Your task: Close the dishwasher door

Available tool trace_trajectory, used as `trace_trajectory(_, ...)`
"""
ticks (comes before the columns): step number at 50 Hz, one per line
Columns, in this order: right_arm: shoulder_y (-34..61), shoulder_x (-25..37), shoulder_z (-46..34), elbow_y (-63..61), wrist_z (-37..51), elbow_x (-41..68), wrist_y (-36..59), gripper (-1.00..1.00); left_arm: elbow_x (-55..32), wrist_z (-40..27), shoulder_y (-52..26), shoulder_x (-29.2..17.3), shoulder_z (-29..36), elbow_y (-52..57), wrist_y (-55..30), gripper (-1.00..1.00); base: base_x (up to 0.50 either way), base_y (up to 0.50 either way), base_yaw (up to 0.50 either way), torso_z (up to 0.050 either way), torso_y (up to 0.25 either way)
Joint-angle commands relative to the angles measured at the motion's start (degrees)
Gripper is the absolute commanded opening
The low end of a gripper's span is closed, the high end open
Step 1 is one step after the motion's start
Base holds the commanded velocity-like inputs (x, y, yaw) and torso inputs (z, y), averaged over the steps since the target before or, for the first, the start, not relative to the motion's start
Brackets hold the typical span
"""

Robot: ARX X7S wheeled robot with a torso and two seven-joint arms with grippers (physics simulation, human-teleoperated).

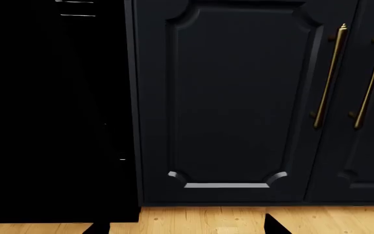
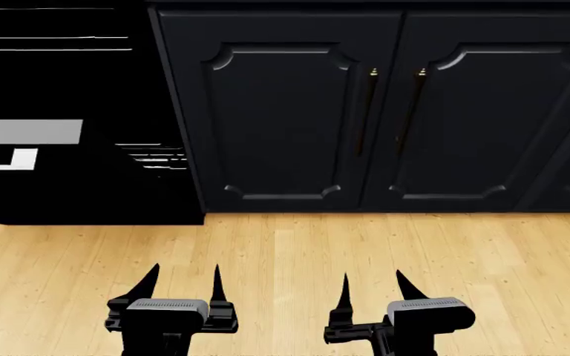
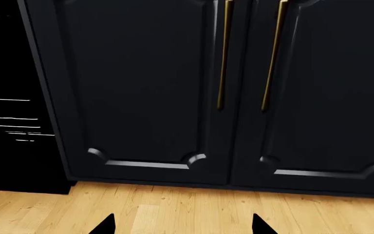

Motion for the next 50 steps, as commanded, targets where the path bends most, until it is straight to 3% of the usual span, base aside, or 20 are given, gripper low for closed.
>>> trace_trajectory(1, 0.12, 0.23, -0.31, 0.04, 0.24, 0.24, -0.05, 1.00, -0.22, -0.26, -0.06, -0.23, 0.30, -0.02, 0.07, 1.00, 0.00, 0.00, 0.00, -0.050, -0.010)
trace_trajectory(50, 0.43, 1.03, -1.61, 0.53, 1.18, 1.04, -0.55, 1.00, -0.89, -1.24, -0.40, -1.03, 1.67, -0.50, 0.54, 1.00, 0.00, 0.00, 0.00, -0.050, -0.008)
